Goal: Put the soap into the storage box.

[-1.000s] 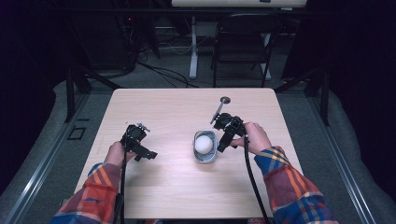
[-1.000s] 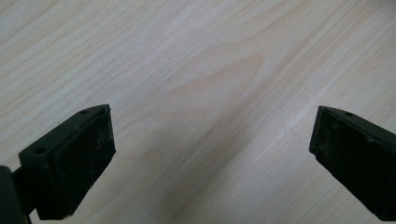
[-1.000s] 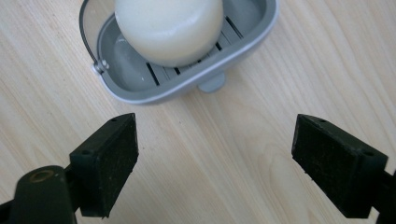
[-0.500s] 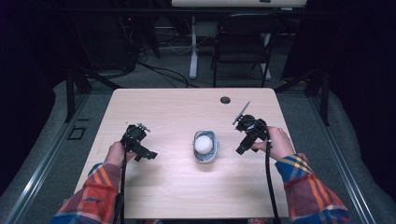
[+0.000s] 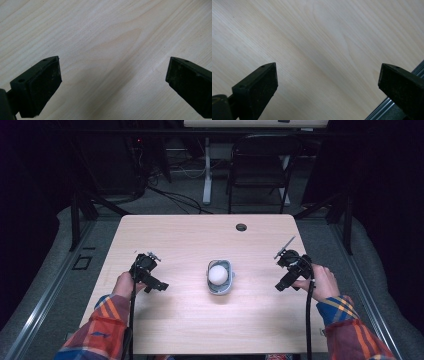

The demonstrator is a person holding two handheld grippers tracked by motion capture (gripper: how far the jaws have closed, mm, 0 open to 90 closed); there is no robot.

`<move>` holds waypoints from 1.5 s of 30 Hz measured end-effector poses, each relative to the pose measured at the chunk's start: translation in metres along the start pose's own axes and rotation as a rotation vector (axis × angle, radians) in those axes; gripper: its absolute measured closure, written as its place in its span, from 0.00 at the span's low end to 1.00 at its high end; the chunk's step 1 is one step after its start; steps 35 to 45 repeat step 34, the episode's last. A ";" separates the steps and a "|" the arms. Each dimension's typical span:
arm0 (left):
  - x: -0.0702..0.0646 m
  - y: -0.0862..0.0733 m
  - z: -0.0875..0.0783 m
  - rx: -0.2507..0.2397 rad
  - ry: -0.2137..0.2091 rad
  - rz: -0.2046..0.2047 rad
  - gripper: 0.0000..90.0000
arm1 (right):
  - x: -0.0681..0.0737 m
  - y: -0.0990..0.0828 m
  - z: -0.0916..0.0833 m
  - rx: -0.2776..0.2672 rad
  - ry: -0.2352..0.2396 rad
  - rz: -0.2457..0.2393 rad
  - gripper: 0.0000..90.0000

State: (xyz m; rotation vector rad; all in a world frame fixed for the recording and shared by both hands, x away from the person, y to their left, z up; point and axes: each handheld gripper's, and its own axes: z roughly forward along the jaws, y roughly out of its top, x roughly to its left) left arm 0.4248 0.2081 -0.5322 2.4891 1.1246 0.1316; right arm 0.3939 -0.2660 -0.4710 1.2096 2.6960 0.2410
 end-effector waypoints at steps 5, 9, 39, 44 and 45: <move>0.000 0.000 0.000 0.001 0.001 0.000 0.00 | -0.007 -0.021 0.006 0.000 -0.006 0.047 0.03; 0.000 0.000 0.000 0.004 0.003 0.004 0.00 | -0.012 -0.034 0.011 0.006 -0.009 0.066 0.03; -0.002 0.000 0.000 0.005 0.001 0.011 0.00 | -0.007 -0.073 0.043 0.153 0.010 0.082 0.03; -0.002 0.000 0.000 0.005 0.001 0.011 0.00 | -0.007 -0.073 0.043 0.153 0.010 0.082 0.03; -0.002 0.000 0.000 0.005 0.001 0.011 0.00 | -0.007 -0.073 0.043 0.153 0.010 0.082 0.03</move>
